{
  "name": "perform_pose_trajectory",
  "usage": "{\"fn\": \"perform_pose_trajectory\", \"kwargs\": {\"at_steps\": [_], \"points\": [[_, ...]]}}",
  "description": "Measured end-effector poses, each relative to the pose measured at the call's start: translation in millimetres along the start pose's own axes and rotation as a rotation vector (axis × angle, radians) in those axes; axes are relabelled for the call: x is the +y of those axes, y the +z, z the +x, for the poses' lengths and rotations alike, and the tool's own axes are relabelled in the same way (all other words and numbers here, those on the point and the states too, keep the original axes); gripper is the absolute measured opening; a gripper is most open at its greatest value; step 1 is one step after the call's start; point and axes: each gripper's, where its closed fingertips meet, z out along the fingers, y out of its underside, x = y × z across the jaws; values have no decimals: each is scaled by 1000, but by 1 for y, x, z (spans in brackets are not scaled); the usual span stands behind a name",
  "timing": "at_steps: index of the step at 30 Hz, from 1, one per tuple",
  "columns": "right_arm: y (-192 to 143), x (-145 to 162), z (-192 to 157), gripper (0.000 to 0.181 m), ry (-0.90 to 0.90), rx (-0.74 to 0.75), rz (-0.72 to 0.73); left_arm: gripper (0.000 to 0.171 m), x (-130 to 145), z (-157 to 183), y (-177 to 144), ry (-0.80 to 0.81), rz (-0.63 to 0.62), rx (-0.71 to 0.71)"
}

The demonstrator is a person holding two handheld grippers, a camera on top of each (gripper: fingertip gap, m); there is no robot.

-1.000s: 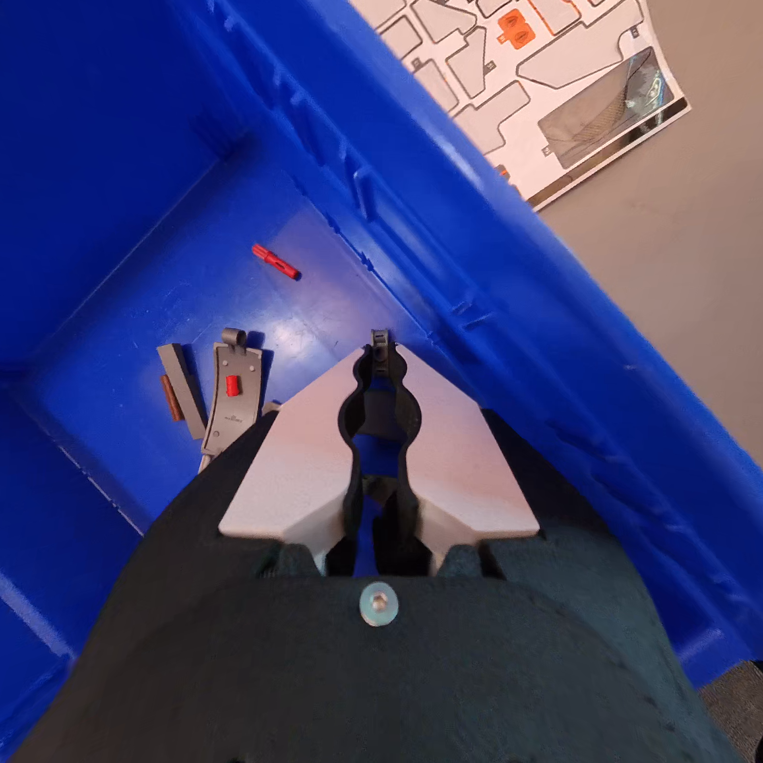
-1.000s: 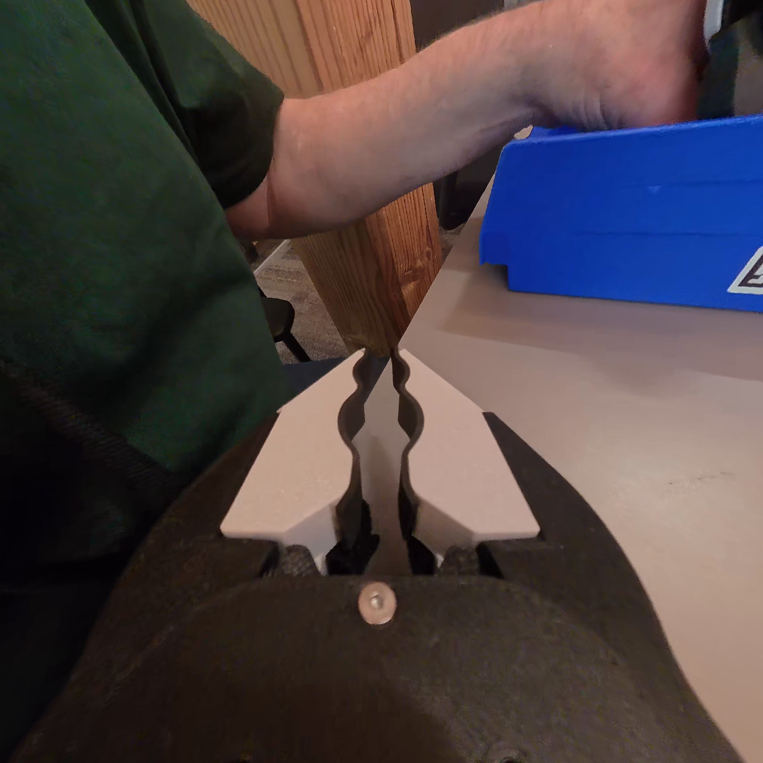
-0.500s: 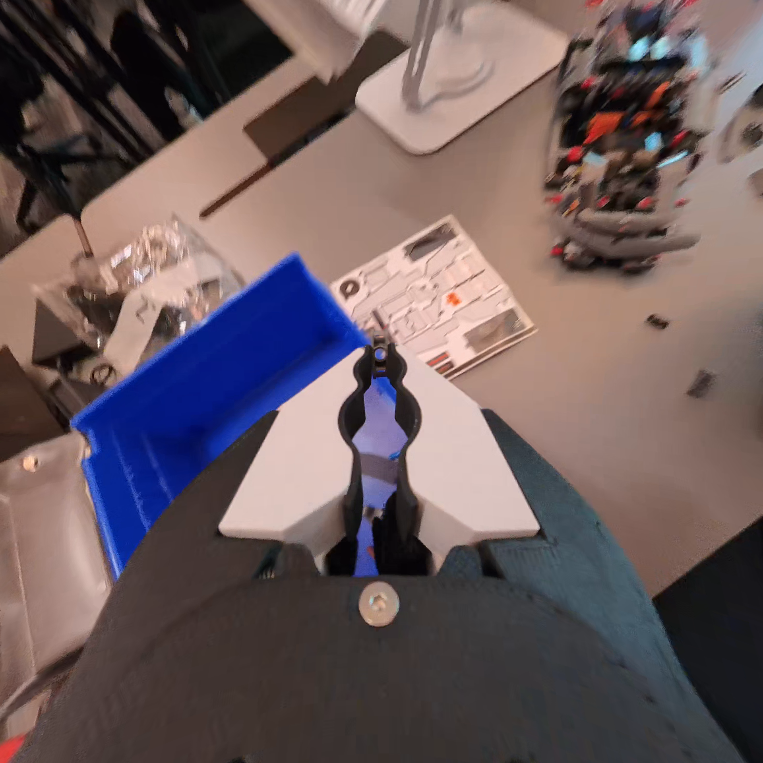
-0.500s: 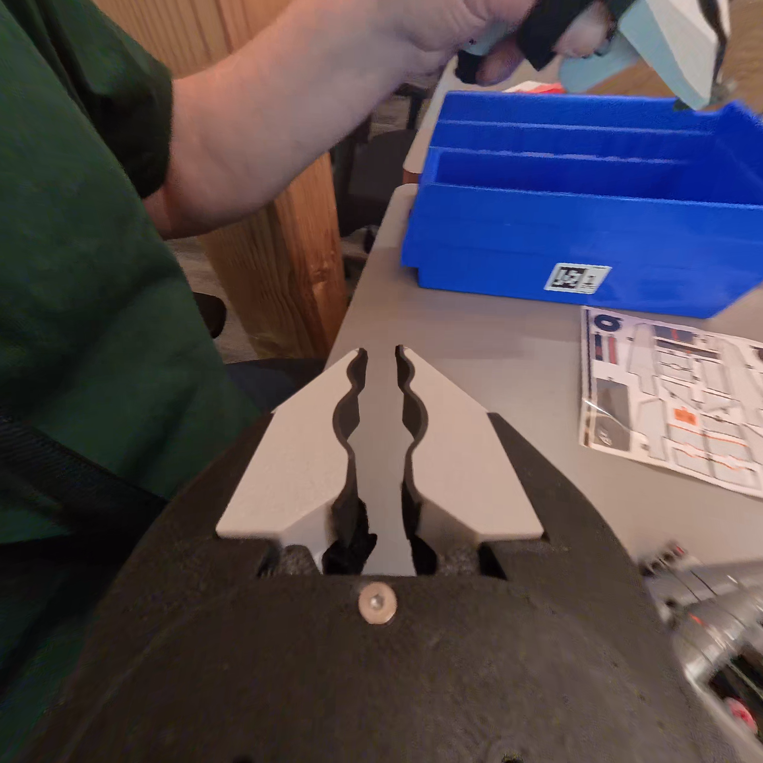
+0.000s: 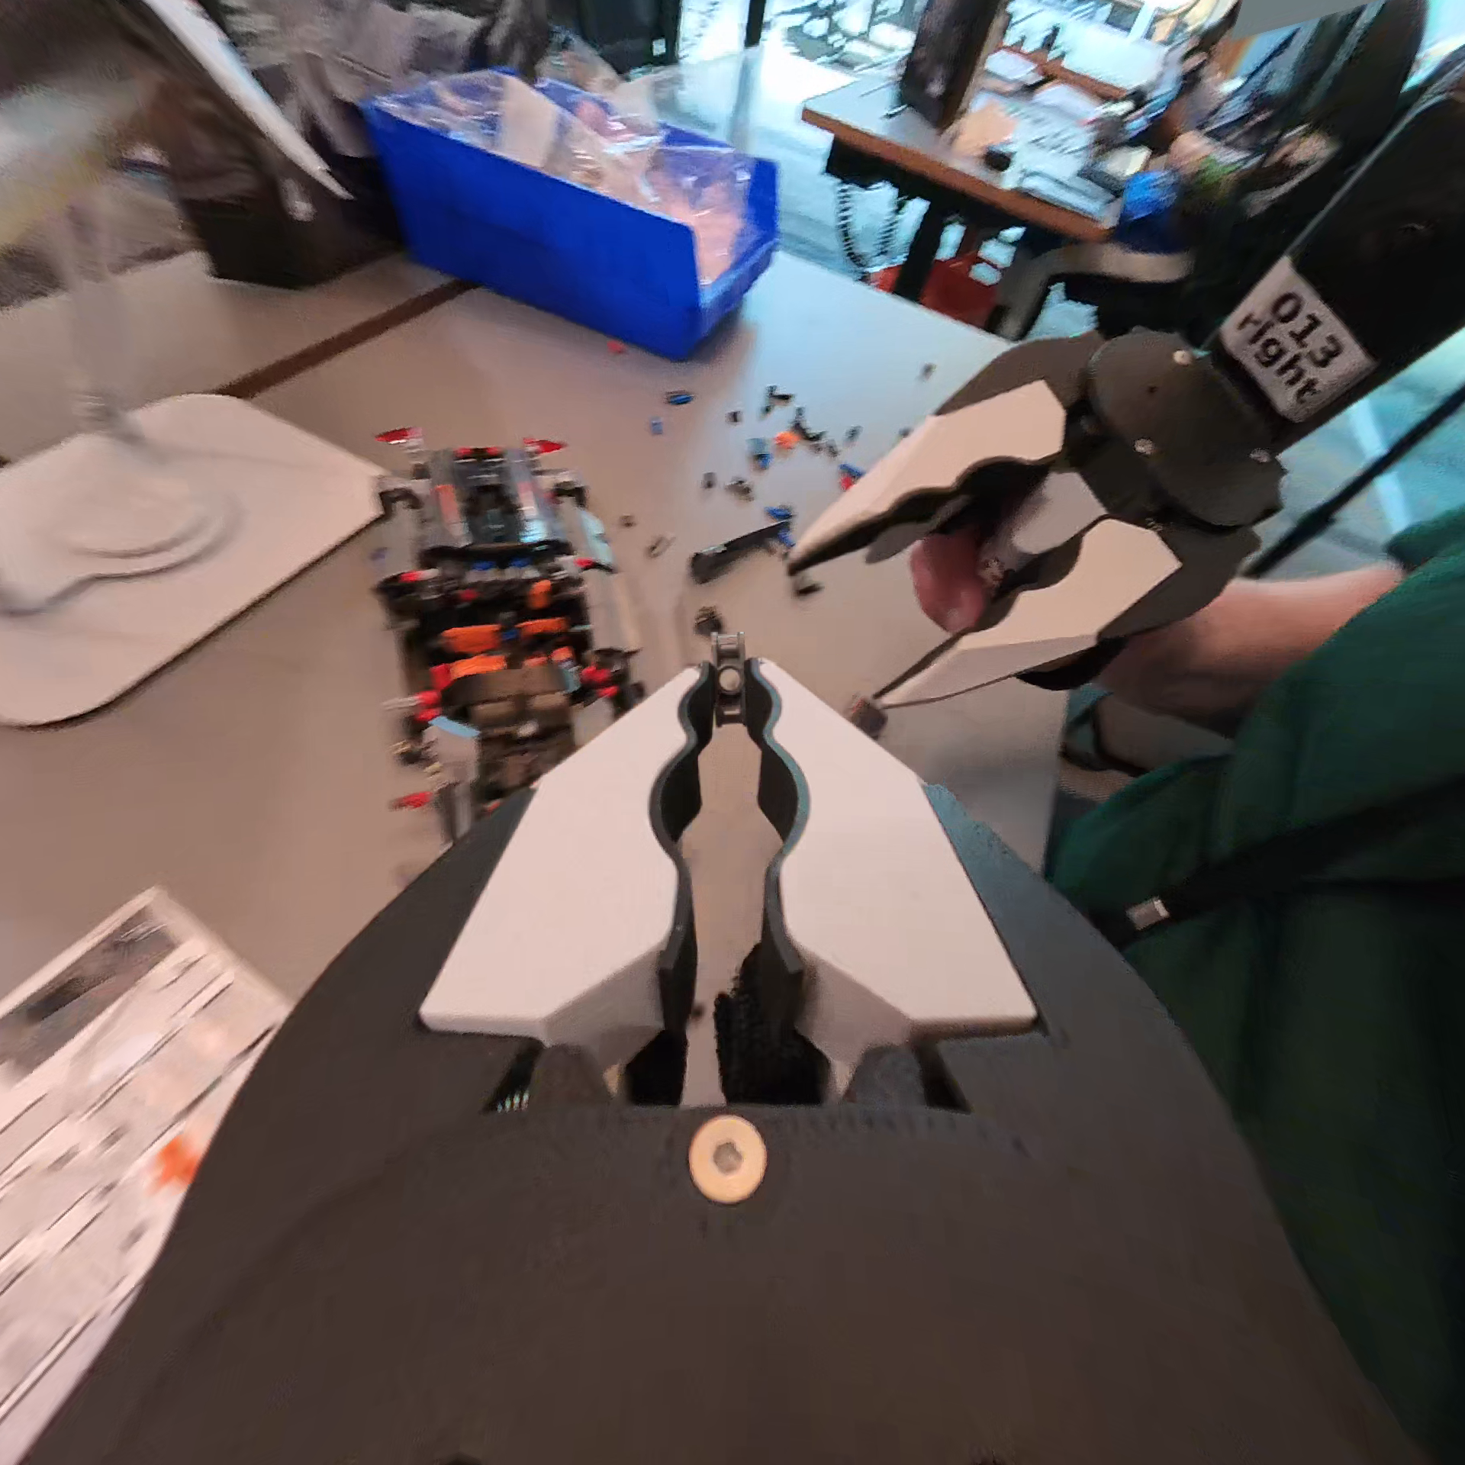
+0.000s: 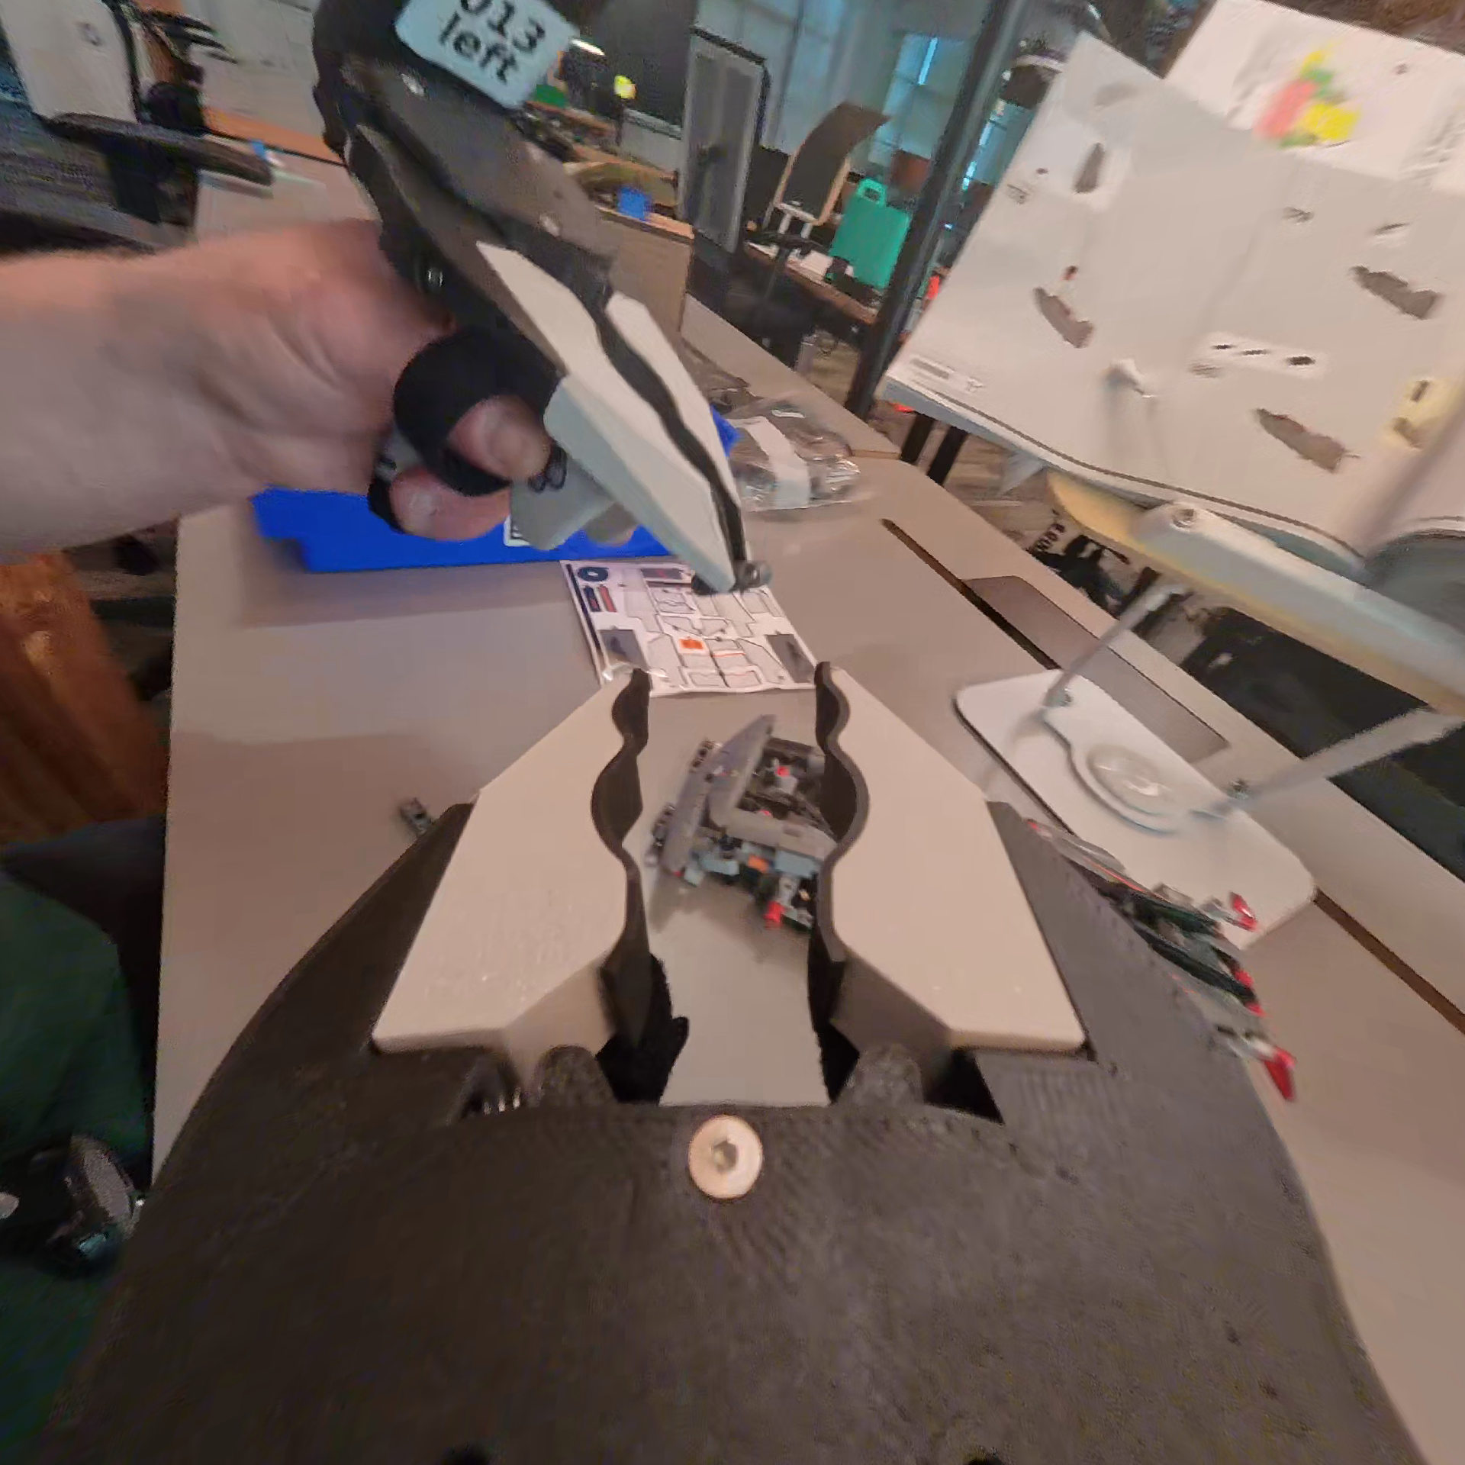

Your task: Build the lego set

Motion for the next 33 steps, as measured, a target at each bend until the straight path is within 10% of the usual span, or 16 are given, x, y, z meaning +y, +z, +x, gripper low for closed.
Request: {"fn": "perform_pose_trajectory", "kwargs": {"at_steps": [18,33], "points": [[-73,34,61,51,-81,297,-136,5,-37,67,118,-351,96,627],[-89,82,53,19,-29,280,-283,14,-17,70,144,-450,19,638]]}}
